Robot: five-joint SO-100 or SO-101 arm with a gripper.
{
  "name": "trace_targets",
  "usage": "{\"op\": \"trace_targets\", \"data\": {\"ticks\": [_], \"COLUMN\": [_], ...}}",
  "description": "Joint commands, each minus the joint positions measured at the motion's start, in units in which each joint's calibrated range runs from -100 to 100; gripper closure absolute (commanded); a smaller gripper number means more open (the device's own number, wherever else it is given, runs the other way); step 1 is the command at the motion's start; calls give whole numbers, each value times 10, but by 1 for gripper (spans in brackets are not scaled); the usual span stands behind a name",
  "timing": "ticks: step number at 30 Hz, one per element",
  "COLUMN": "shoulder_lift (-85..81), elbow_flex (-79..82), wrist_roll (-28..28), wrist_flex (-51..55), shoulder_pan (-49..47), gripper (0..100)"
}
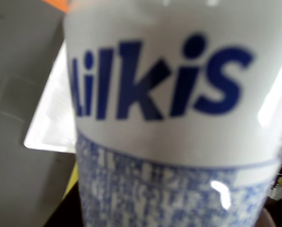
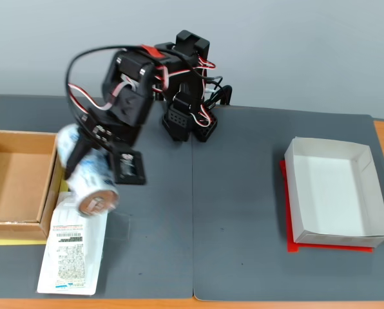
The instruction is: Pick the can and put it in the brown box
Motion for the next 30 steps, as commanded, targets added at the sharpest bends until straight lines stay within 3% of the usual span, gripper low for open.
{"op": "trace_targets", "data": {"ticks": [1,5,10,21,30], "shoulder_lift": [-24,4,49,149,209], "elbow_flex": [-30,-33,-32,-33,-33], "wrist_roll": [59,85,83,83,83], "wrist_flex": [-4,-13,-119,-262,-317], "shoulder_pan": [59,109,152,167,218], "gripper": [90,90,90,90,90]}}
